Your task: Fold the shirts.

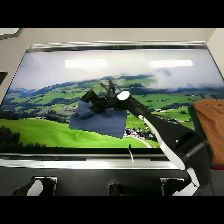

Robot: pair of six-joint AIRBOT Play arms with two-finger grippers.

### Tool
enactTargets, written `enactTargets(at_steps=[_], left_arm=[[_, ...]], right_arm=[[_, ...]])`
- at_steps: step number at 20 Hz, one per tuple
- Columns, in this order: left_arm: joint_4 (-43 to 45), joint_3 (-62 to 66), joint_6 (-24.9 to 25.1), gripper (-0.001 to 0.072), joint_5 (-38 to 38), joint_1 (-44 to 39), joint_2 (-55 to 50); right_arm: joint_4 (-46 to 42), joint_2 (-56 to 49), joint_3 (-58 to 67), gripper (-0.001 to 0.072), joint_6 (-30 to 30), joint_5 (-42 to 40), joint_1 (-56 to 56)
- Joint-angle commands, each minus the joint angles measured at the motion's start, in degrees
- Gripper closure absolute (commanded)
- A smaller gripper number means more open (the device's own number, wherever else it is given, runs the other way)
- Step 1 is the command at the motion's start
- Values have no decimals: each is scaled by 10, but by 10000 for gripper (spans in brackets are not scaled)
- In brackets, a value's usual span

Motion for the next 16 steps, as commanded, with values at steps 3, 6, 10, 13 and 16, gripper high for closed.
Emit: enactTargets(at_steps=[3,6,10,13,16], left_arm=[[10,-4,6,681,-5,4,6],[10,-4,6,681,-5,4,6],[10,-4,6,681,-5,4,6],[9,-4,6,681,-5,4,6],[9,-4,6,681,-5,4,6]], right_arm=[[-381,92,0,42,118,244,-123],[-571,101,-44,86,165,421,-188],[-394,87,-177,86,111,280,-173],[-333,53,-185,141,83,198,-136],[-266,52,-182,670,56,146,-124]])
